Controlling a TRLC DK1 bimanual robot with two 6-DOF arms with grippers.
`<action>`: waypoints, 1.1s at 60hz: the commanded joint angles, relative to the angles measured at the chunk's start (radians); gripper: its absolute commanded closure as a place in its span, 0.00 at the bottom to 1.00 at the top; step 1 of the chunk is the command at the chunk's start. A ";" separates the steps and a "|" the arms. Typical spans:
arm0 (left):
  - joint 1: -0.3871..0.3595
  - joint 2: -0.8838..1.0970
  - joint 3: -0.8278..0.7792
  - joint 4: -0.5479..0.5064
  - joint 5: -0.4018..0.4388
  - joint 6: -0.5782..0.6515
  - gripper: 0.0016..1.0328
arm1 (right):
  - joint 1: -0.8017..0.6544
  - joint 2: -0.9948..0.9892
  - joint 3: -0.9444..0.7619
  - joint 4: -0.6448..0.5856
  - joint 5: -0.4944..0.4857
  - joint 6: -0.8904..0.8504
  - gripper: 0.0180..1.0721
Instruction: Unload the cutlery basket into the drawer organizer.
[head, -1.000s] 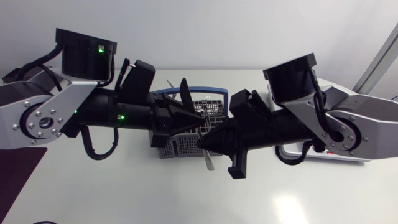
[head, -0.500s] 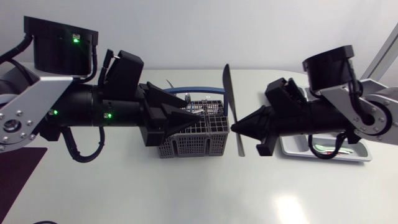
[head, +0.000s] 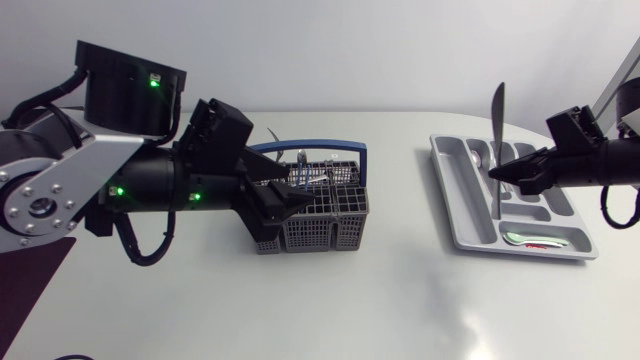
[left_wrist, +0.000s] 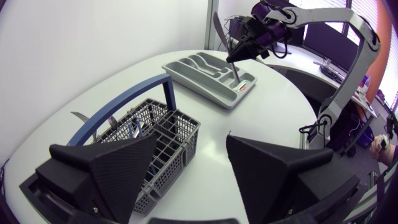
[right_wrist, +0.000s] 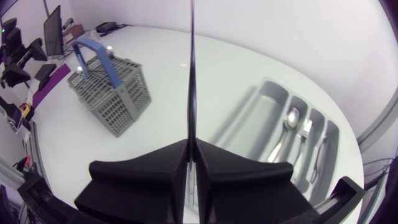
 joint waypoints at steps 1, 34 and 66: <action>-0.011 0.019 -0.003 -0.005 -0.010 0.023 0.19 | -0.081 0.091 0.079 -0.017 -0.009 -0.062 0.95; -0.050 0.034 0.018 -0.032 -0.072 0.039 0.19 | -0.245 0.552 0.550 -0.026 0.166 0.023 0.95; -0.081 0.011 0.017 -0.054 -0.096 0.039 0.18 | -0.254 0.748 0.683 -0.011 0.291 0.109 0.95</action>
